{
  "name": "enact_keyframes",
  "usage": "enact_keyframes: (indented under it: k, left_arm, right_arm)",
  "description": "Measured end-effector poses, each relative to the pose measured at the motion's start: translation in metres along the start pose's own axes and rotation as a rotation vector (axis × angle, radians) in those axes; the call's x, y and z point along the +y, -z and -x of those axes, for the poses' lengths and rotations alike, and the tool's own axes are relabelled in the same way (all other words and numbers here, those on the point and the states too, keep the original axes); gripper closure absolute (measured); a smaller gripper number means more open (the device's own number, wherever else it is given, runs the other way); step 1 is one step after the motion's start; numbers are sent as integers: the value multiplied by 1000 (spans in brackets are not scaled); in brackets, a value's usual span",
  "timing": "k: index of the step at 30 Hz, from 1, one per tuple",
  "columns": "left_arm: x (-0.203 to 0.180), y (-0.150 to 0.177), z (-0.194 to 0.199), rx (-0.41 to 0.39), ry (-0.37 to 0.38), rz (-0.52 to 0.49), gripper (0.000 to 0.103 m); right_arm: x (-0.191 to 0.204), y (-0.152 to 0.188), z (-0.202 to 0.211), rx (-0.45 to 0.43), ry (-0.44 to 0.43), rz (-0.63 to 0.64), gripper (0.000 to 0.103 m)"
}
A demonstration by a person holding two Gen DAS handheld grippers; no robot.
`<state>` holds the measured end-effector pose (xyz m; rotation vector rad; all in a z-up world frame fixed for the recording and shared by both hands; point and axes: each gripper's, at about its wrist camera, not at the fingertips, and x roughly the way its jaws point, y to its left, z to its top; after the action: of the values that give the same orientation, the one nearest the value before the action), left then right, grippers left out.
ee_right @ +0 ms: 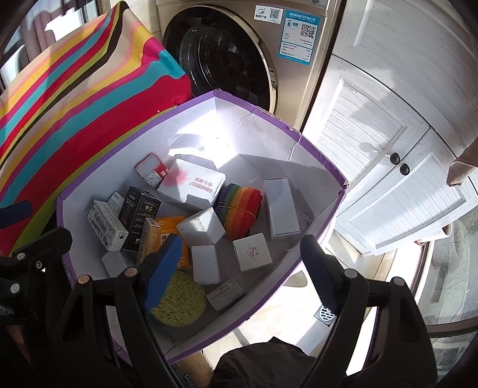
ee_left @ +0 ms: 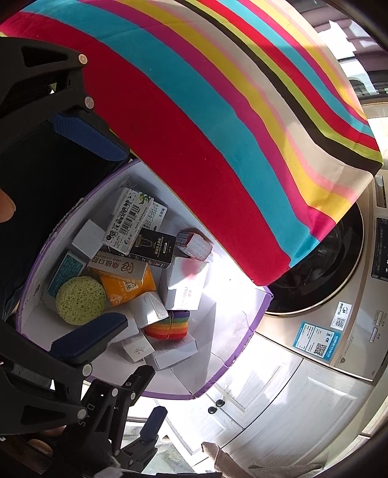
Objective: Organize objects
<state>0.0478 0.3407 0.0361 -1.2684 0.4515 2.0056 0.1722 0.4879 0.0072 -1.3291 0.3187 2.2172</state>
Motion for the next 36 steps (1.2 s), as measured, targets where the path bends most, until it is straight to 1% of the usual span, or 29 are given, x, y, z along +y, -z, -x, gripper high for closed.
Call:
enact_keyframes:
  k: [2, 3, 5, 6, 8, 9, 11, 12, 15, 18, 20, 23, 26, 29, 36]
  left_arm:
    - [0, -3, -3, 5, -2, 5, 0]
    - [0, -4, -5, 6, -7, 5, 0]
    - [-2, -9, -9, 14, -10, 4, 0]
    - [-3, -11, -11, 30, -8, 14, 0]
    - [-7, -14, -15, 61, 12, 31, 0]
    - [-9, -15, -16, 57, 24, 28, 0]
    - [-15, -15, -19, 52, 1, 6, 0]
    - [-18, -15, -24, 69, -5, -1, 0]
    - [-20, -13, -32, 115, 26, 7, 0]
    - [-17, -11, -34, 116, -27, 19, 0]
    - [-14, -8, -32, 113, -35, 34, 0]
    - [-14, -5, -25, 106, -16, 63, 0]
    - [-15, -4, -17, 99, -13, 68, 0]
    - [-16, 0, -10, 95, 19, 72, 0]
    - [-22, 2, 0, 71, 1, 38, 0]
  right_arm:
    - [-6, -4, -5, 13, -20, -9, 15]
    - [-9, -5, -8, 24, -38, -15, 14]
    - [-13, -7, -16, 47, -49, -18, 14]
    - [-15, -8, -19, 51, -47, -18, 14]
    - [-16, -10, -26, 69, -52, -3, 14]
    - [-16, -10, -28, 81, -54, 7, 14]
    - [-14, -11, -32, 92, -57, 23, 14]
    - [-13, -10, -34, 95, -62, 27, 14]
    - [-11, -9, -35, 94, -84, 40, 14]
    - [-11, -11, -35, 81, -70, 52, 14]
    - [-10, -11, -36, 83, -78, 56, 14]
    - [-8, -11, -34, 77, -82, 71, 14]
    - [-7, -10, -32, 74, -87, 73, 14]
    - [-8, -8, -28, 71, -84, 75, 14]
    - [-10, -7, -19, 65, -82, 74, 14]
